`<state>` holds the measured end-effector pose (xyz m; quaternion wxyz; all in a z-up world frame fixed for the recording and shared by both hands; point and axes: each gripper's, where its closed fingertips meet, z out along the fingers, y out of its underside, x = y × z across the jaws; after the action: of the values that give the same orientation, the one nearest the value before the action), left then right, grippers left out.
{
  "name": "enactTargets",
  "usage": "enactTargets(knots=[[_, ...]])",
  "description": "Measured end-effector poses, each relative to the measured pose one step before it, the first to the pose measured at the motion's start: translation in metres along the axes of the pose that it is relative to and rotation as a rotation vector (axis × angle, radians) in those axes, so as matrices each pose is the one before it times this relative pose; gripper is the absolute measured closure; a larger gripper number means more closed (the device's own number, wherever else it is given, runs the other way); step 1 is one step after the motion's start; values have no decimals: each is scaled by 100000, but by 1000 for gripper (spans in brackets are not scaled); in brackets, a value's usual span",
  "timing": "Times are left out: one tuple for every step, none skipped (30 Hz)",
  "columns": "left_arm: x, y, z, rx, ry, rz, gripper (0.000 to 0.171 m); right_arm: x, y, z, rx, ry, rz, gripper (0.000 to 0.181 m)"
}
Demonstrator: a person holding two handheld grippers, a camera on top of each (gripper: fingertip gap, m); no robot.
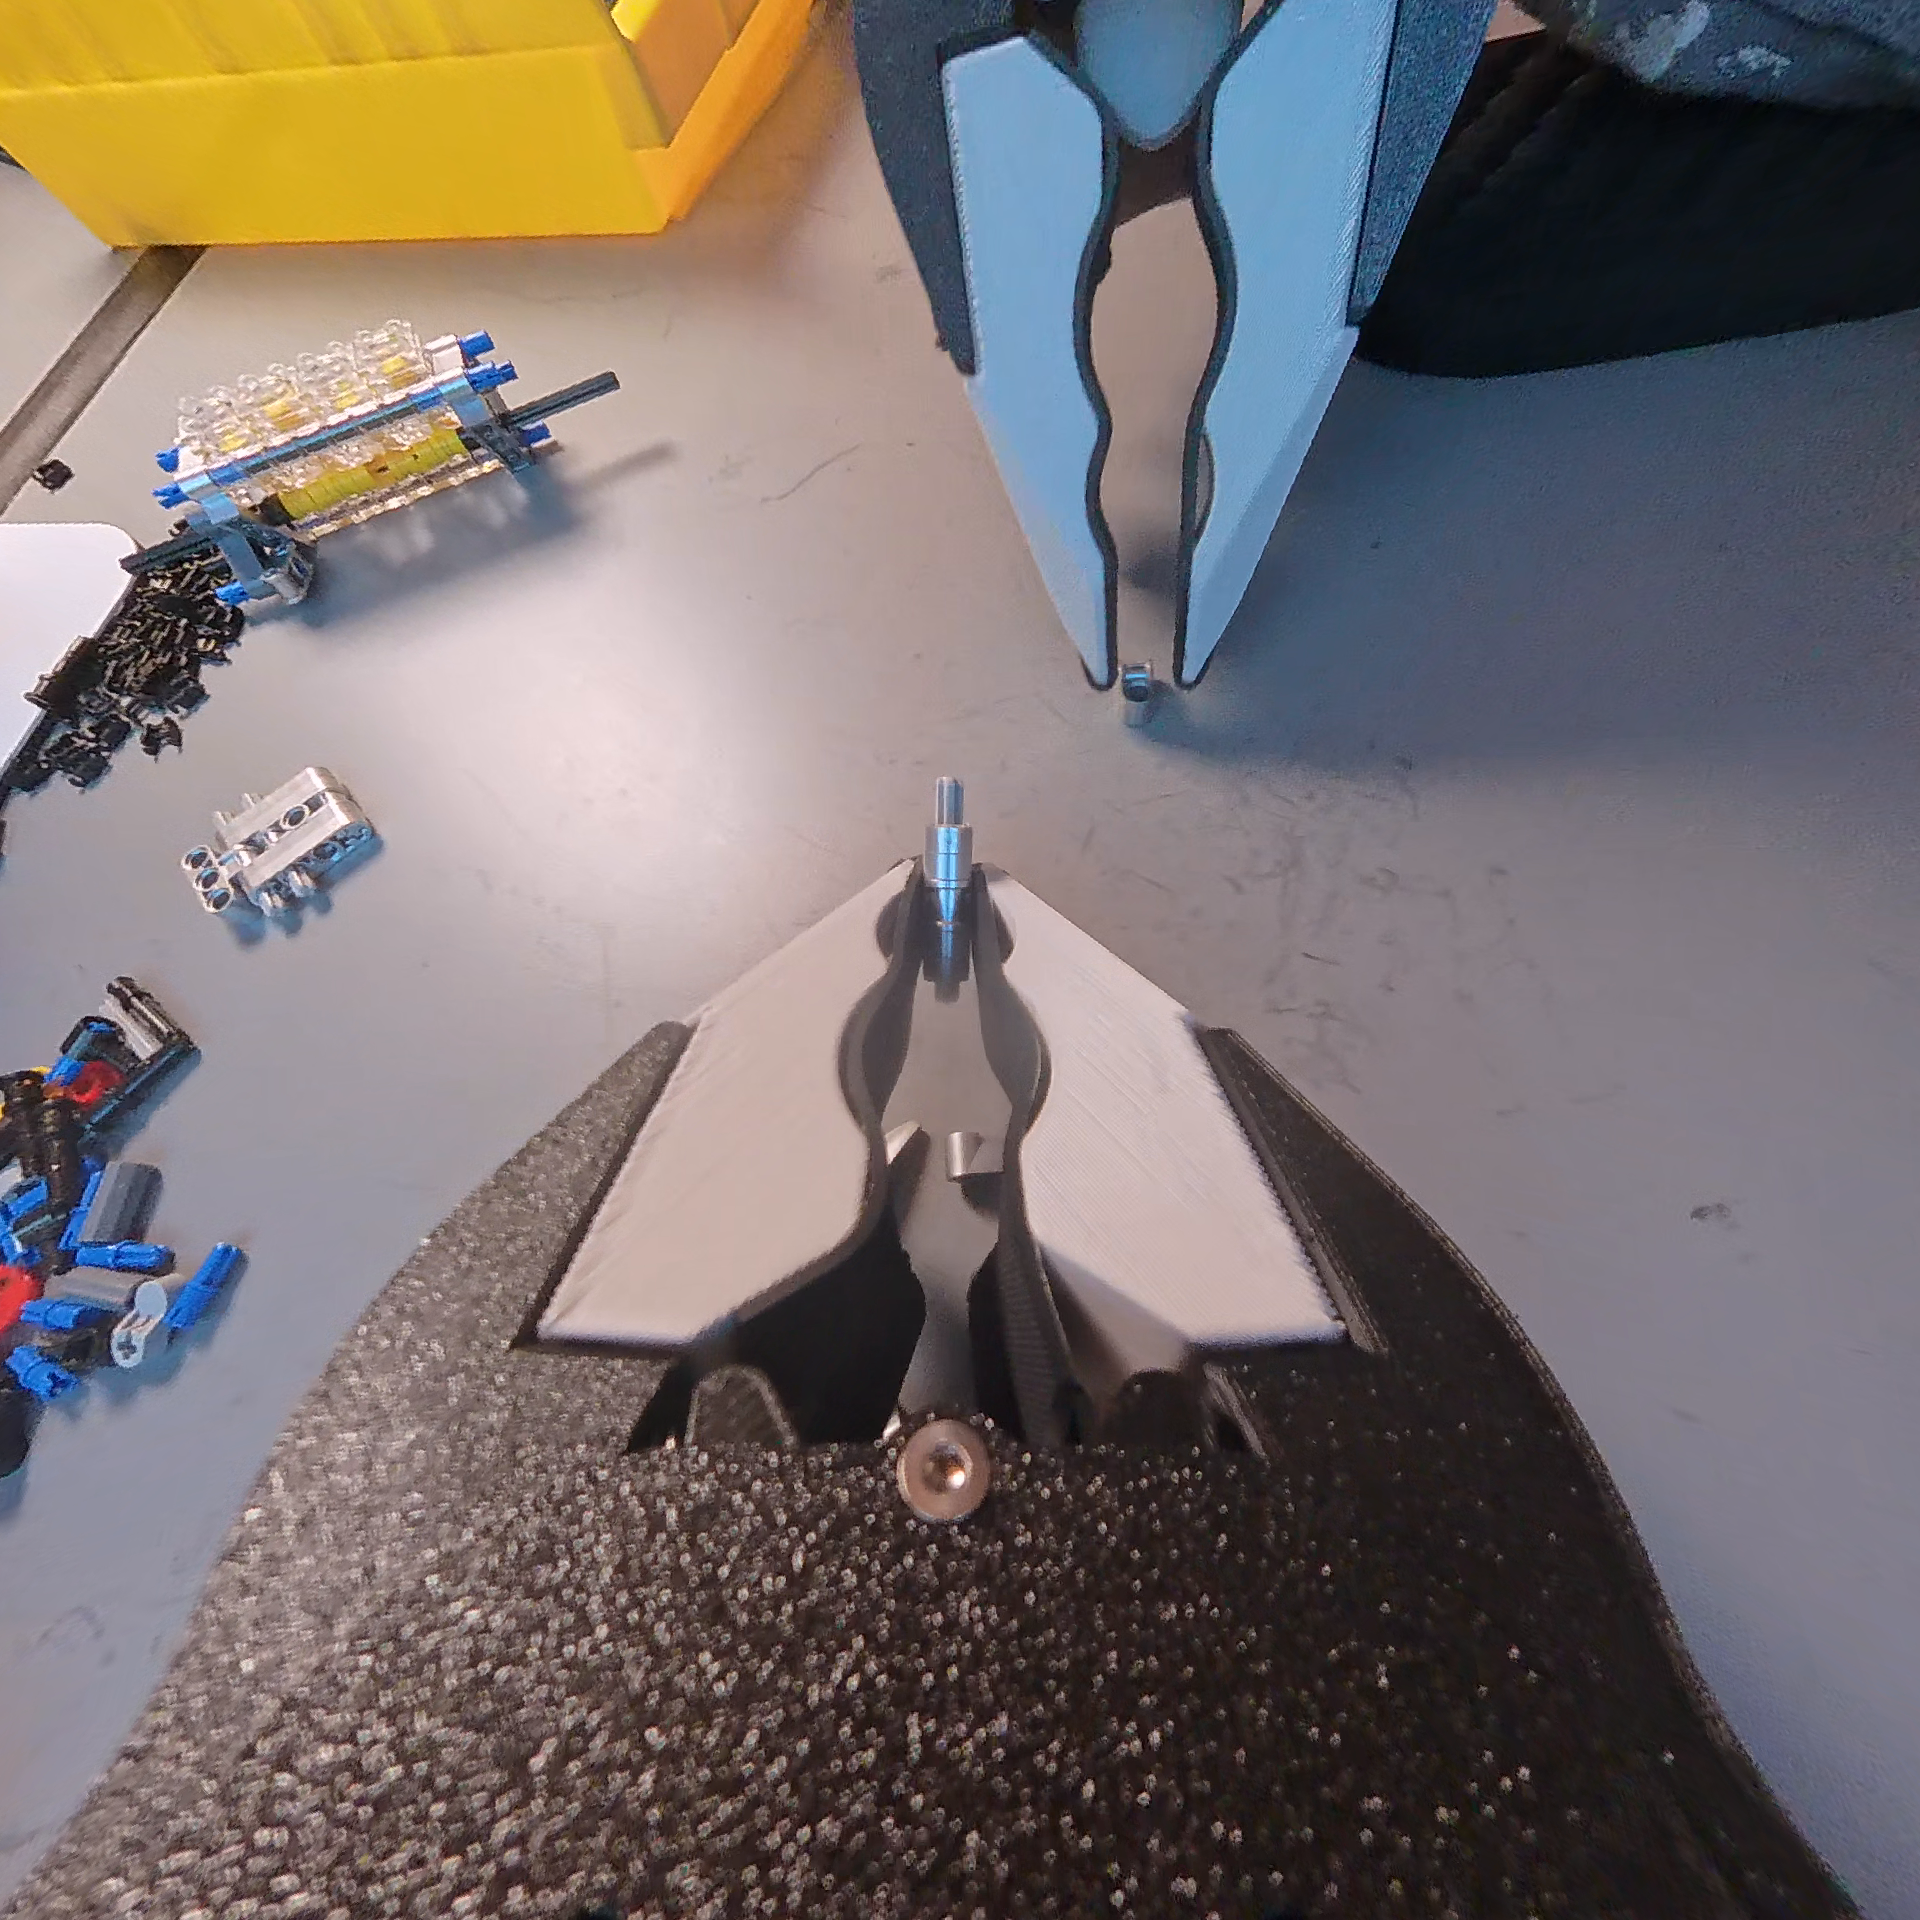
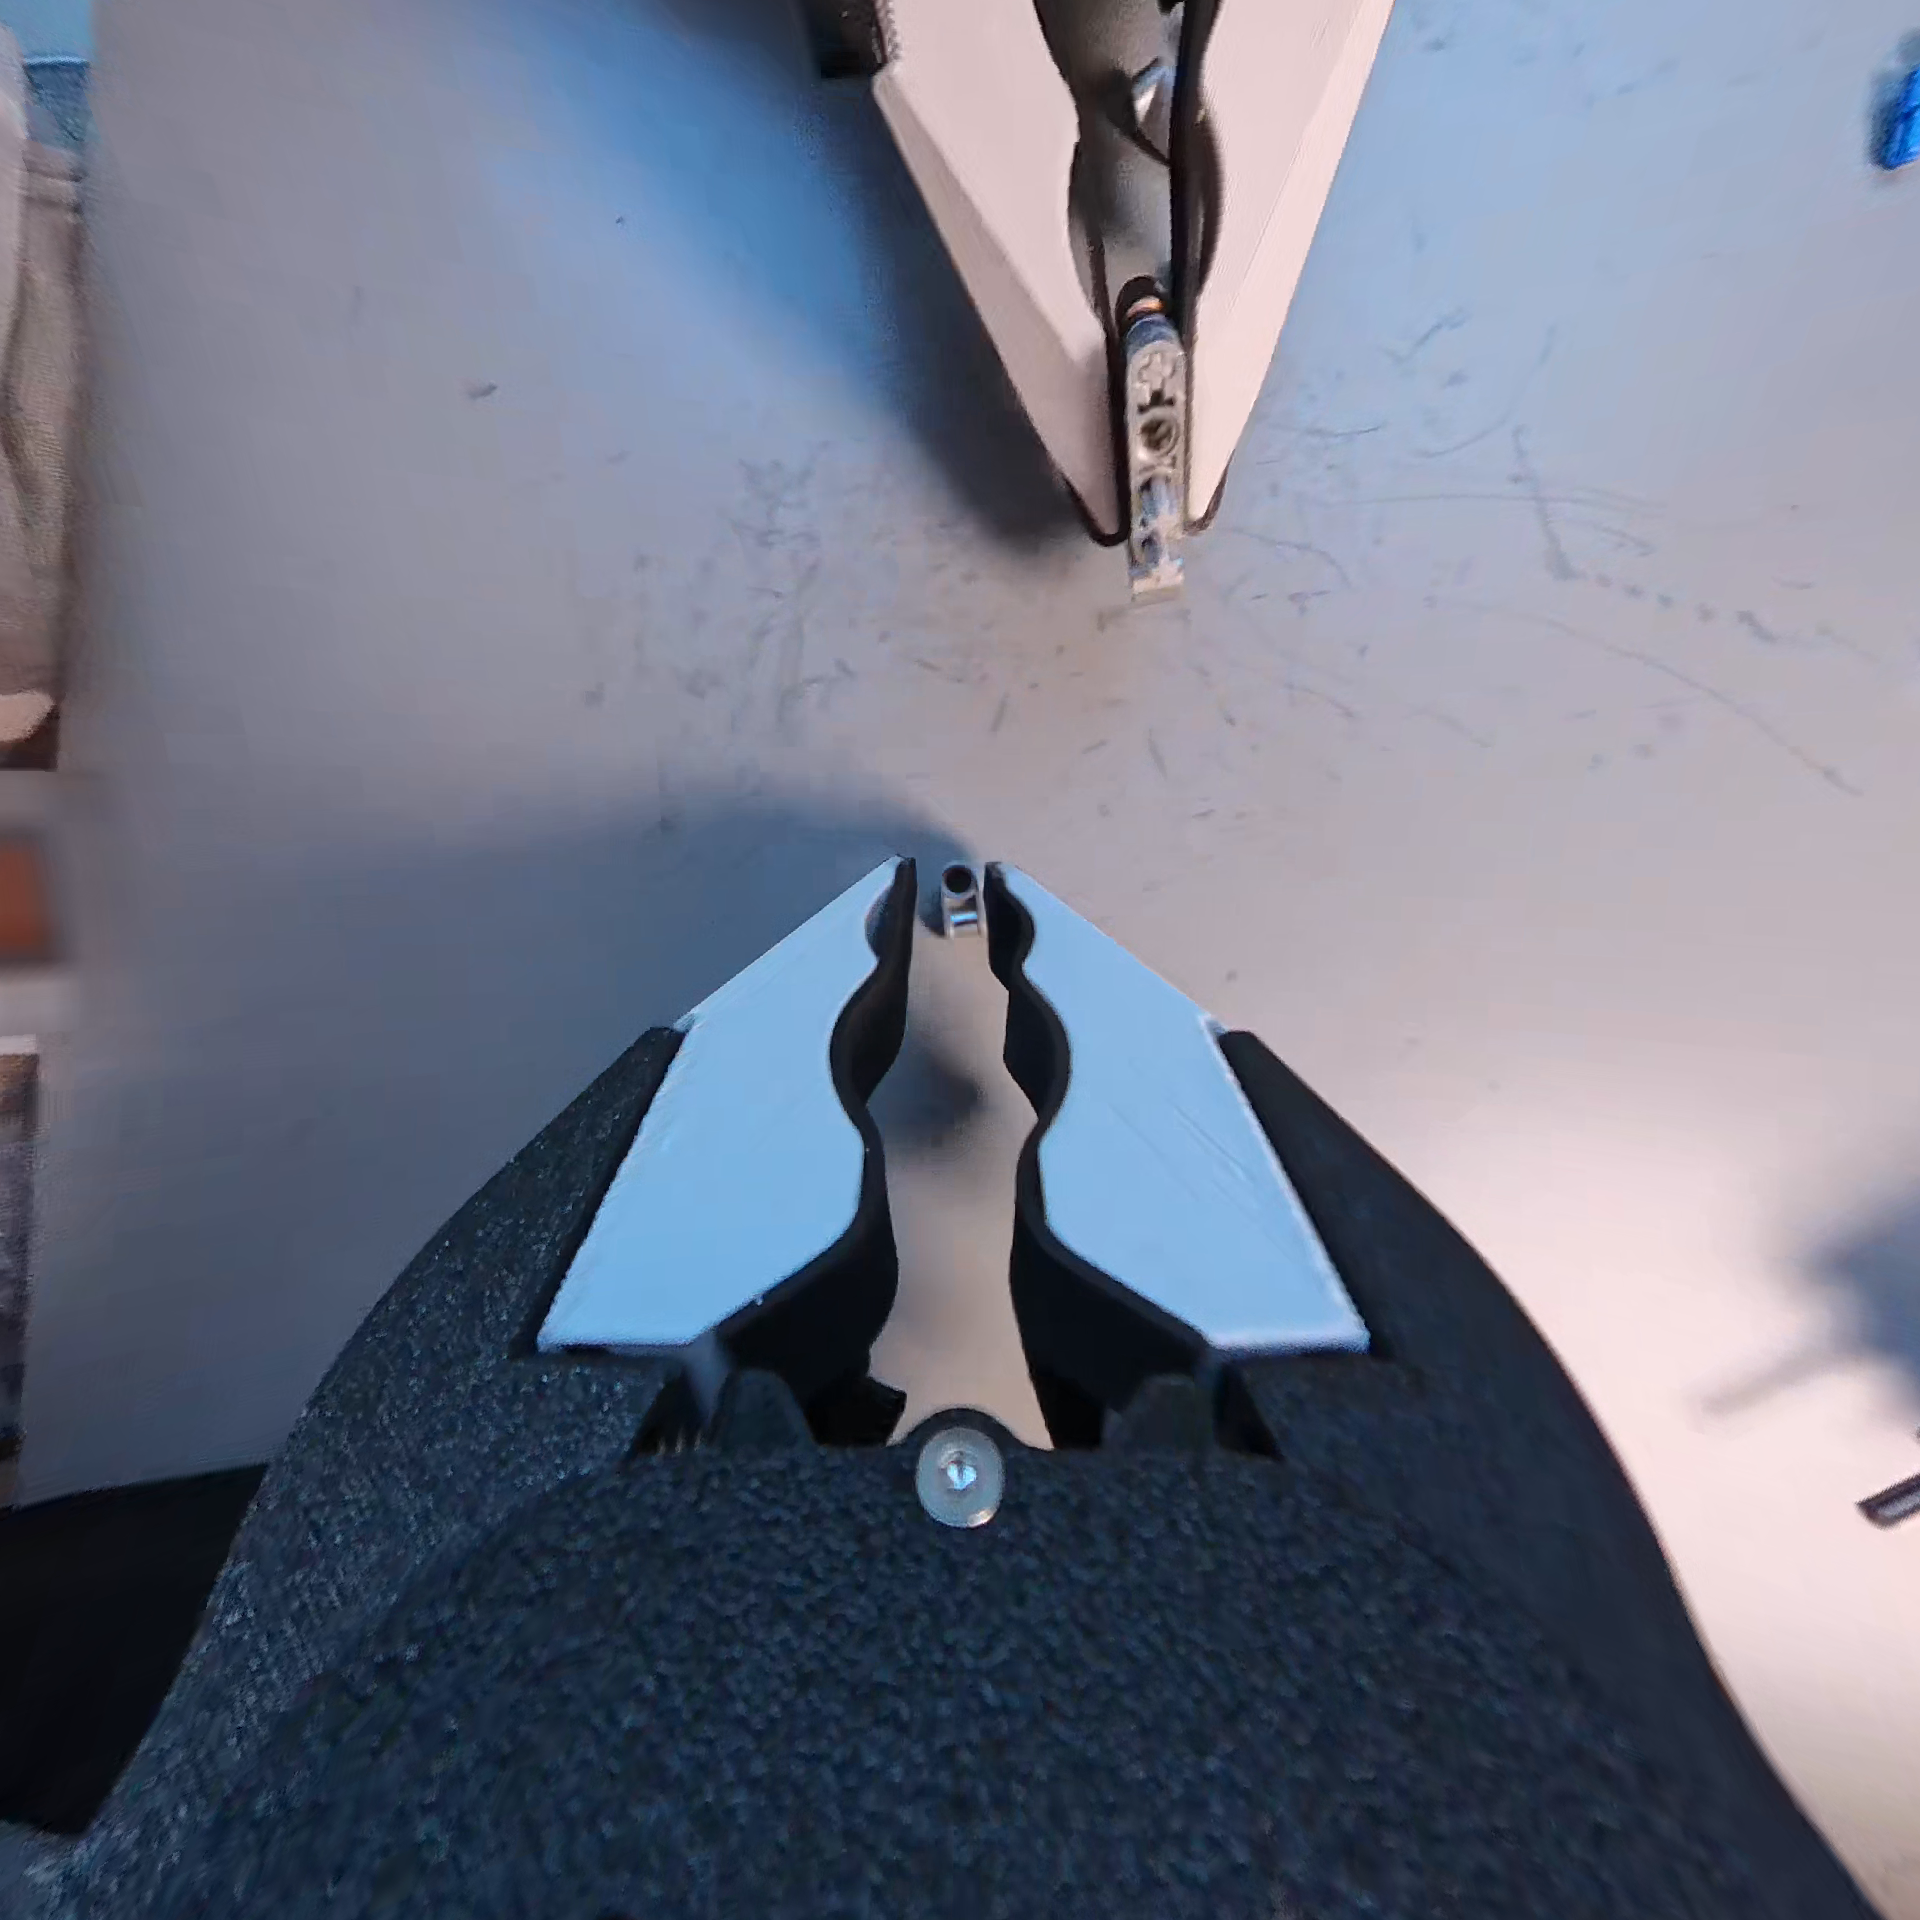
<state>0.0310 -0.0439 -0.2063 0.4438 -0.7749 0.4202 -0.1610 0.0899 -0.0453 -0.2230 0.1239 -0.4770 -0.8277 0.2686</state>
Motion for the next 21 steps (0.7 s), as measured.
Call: enactTargets(knots=[[21,13,37,-124,108,-336,166,-245,338,-378,-578,-28,1540,170],[47,0,30,-50,251,-517,166,19,393,-371,-759,1754,1328,169],[86,-38,25,102,397,-502,166,203,288,-354,15,3000,1186,169],[90,-83,18,217,318,-367,166,140,140,-313,855,2583,1912,168],[106,-86,19,220,341,-350,166,-11,72,-241,1099,1865,2788,166],[146,-65,18,141,624,-538,166,37,59,-108,812,2558,3272,164],[182,-65,22,109,793,-628,166,9,153,-10,161,2876,3388,164],[179,-60,16,92,722,-607,166,-106,256,80,-407,2392,3413,164],[173,-59,2,61,714,-626,166,-389,177,103,380,779,3260,164],[167,-56,10,126,783,-793,166,-584,101,99,1123,-457,3501,164],[152,-54,-1,204,868,-974,166,-497,87,121,1074,-341,3944,164],[148,-36,13,172,965,-814,166,-458,96,187,860,-256,3667,164],[102,2,0,-16,768,-438,166,-535,36,269,917,-766,2691,164],[47,36,-8,-195,339,13,166,-397,-98,304,1431,48,1768,164],[27,27,-11,-214,186,375,166,-76,-336,163,2388,1180,1449,165],[39,-12,-23,-104,162,470,166,35,-114,177,702,1006,1568,165],[9,-14,-28,-45,29,355,166,368,-203,68,985,2492,612,165],[4,1,-11,-67,-105,246,166,478,-118,78,373,2486,414,166],[-31,19,-13,-113,-201,163,166,258,-127,63,279,535,461,166],[-33,56,5,-256,-240,83,166,441,-125,52,98,1489,171,165],[-60,88,29,-372,-295,21,166,705,-110,26,-11,3165,5,164]])
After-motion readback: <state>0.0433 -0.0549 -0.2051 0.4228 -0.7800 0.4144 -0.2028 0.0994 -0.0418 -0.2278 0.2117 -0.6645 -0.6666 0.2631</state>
